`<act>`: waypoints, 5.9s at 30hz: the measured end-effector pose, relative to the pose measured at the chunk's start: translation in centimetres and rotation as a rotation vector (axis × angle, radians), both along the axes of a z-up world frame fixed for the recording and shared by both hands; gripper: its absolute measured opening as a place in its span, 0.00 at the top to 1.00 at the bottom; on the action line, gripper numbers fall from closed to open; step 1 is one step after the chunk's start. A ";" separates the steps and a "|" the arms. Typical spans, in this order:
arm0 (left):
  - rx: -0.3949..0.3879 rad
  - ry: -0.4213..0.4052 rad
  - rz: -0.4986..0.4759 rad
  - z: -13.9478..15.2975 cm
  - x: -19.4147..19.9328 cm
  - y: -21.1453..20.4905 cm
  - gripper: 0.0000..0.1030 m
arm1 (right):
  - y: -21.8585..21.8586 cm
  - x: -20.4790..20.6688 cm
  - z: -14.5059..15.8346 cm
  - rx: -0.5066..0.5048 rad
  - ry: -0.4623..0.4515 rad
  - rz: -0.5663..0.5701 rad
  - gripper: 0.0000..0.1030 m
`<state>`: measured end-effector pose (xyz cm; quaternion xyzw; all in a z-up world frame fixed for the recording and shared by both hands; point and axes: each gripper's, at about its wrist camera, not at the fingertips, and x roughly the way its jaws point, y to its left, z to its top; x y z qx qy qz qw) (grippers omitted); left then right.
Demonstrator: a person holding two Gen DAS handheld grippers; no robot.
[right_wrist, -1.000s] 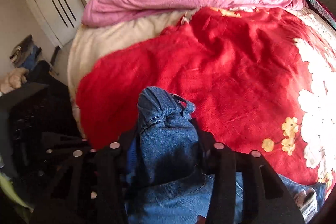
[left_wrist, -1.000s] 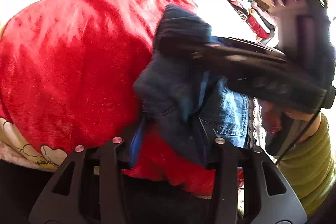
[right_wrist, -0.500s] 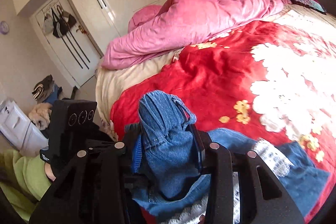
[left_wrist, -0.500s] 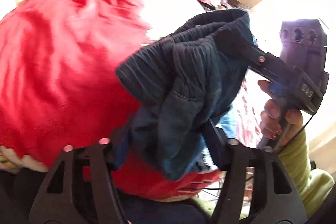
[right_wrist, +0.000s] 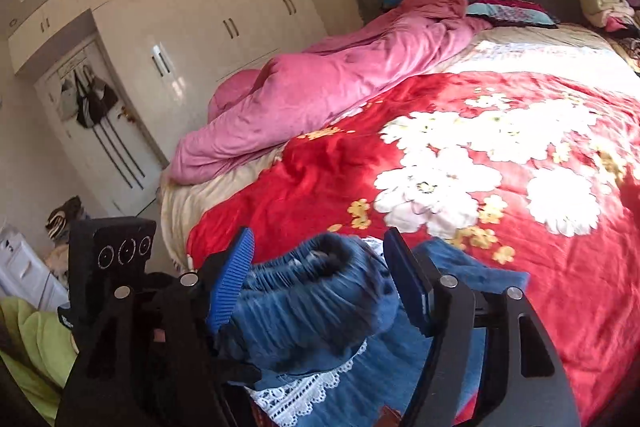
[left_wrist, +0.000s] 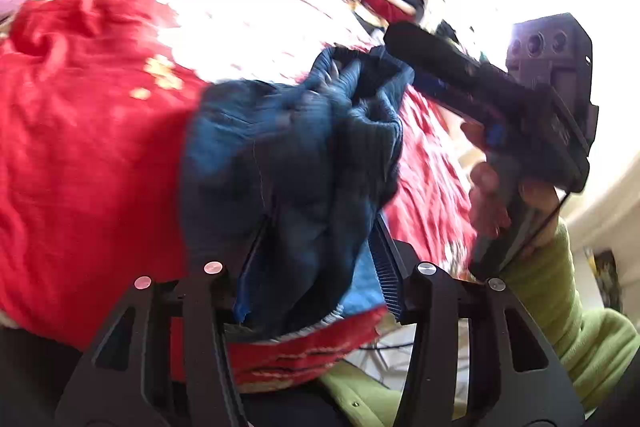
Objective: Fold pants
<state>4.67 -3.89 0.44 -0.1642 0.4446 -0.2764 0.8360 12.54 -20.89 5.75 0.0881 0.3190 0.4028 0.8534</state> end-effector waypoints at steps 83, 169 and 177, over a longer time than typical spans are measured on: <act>0.250 0.052 0.007 -3.8 7.6 -1.0 0.71 | 9.0 -13.7 -9.2 -0.520 -0.217 0.339 0.94; 0.319 -0.124 0.048 0.5 -2.1 -1.1 0.14 | -6.0 -7.8 0.5 -0.221 -0.143 -0.450 0.07; 0.334 -0.149 0.072 1.4 -2.3 -0.9 0.10 | -7.2 -9.3 1.2 -0.212 -0.163 -0.475 0.05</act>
